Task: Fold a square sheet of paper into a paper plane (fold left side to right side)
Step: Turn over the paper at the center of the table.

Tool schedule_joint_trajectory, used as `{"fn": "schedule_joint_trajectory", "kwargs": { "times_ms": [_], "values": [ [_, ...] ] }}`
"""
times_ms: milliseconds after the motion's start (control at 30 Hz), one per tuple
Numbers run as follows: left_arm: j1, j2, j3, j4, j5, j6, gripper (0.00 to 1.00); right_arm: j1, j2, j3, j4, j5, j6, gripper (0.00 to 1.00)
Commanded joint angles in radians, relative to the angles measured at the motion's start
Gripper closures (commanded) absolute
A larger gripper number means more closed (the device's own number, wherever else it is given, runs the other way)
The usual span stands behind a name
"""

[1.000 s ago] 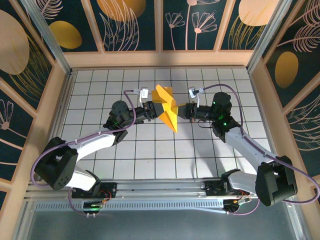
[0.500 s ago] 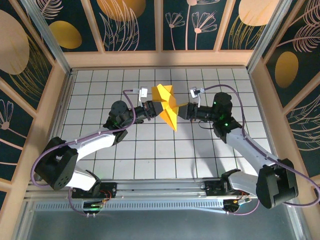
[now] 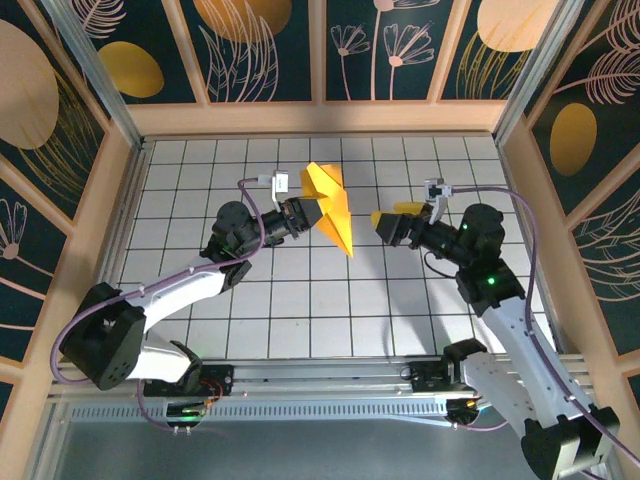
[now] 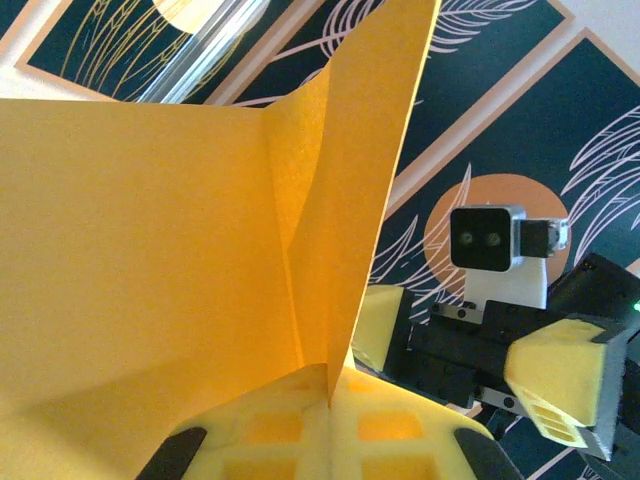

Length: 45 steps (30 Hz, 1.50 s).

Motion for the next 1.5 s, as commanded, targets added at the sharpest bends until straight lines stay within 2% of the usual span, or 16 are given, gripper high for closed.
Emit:
{"fn": "schedule_joint_trajectory", "kwargs": {
  "times_ms": [0, 367, 633, 1033, 1133, 1267, 1400, 1467],
  "values": [
    [-0.005, -0.016, 0.02, 0.027, 0.011, 0.015, 1.0, -0.01, -0.034, -0.024, -0.058, 0.047, 0.001, 0.01],
    [-0.004, 0.065, 0.081, 0.13, 0.108, -0.051, 1.0, -0.008, -0.082, -0.156, 0.171, -0.197, 0.122, 0.01],
    [-0.007, 0.099, 0.083, 0.196, 0.145, -0.114, 1.0, 0.027, -0.06, -0.18, 0.261, -0.22, 0.127, 0.01],
    [-0.019, 0.098, 0.052, 0.252, 0.166, -0.166, 1.0, 0.128, 0.156, -0.119, 0.397, -0.236, 0.097, 0.02],
    [-0.023, 0.099, 0.043, 0.25, 0.167, -0.166, 1.0, 0.138, 0.173, -0.117, 0.445, -0.256, 0.11, 0.07],
    [-0.024, 0.098, 0.028, 0.25, 0.162, -0.167, 1.0, 0.138, 0.181, -0.101, 0.445, -0.257, 0.108, 0.19],
    [-0.024, 0.096, 0.014, 0.248, 0.16, -0.167, 1.0, 0.137, 0.197, -0.078, 0.442, -0.255, 0.108, 0.41],
    [-0.024, 0.094, 0.007, 0.238, 0.158, -0.158, 1.0, 0.136, 0.207, -0.067, 0.435, -0.252, 0.105, 0.56]
  ]
}}
